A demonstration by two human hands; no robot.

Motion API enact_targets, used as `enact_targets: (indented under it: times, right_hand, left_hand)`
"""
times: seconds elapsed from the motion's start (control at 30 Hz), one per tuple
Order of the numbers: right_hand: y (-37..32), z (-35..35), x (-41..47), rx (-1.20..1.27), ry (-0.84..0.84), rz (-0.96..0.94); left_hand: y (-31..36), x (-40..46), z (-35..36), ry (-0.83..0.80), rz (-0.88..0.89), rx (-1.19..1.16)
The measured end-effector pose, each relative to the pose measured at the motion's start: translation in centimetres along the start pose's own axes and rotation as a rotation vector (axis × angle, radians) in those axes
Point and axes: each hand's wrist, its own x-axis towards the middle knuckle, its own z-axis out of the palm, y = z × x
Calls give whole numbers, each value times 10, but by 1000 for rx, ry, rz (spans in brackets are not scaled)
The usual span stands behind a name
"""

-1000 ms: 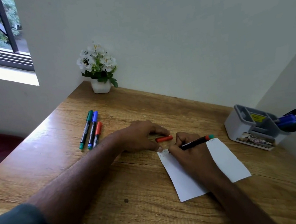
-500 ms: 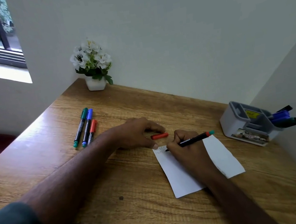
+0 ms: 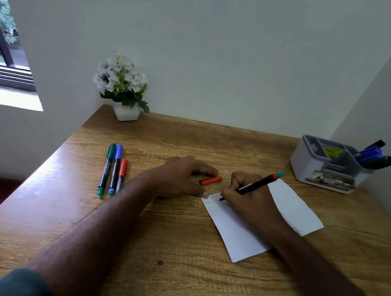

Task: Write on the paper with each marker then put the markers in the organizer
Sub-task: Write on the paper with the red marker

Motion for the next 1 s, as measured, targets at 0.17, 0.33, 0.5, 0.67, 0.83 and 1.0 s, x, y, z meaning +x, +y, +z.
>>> enact_targets:
  times: [0.17, 0.33, 0.5, 0.67, 0.83, 1.0]
  right_hand:
    - [0, -1, 0, 32, 21, 10]
    - [-2, 0, 0, 33, 5, 8]
    - [-2, 1, 2, 21, -1, 15]
    - [-2, -6, 2, 158, 48, 62]
    - [-2, -14, 2, 292, 52, 38]
    - [-4, -23, 1, 433, 132, -15]
  left_hand:
    - [-2, 1, 0, -4, 4, 4]
    - [-2, 1, 0, -1, 13, 26]
    - [0, 0, 0, 4, 15, 20]
    - [0, -1, 1, 119, 34, 24]
    - [4, 1, 5, 297, -5, 164]
    - [2, 4, 9, 304, 5, 207]
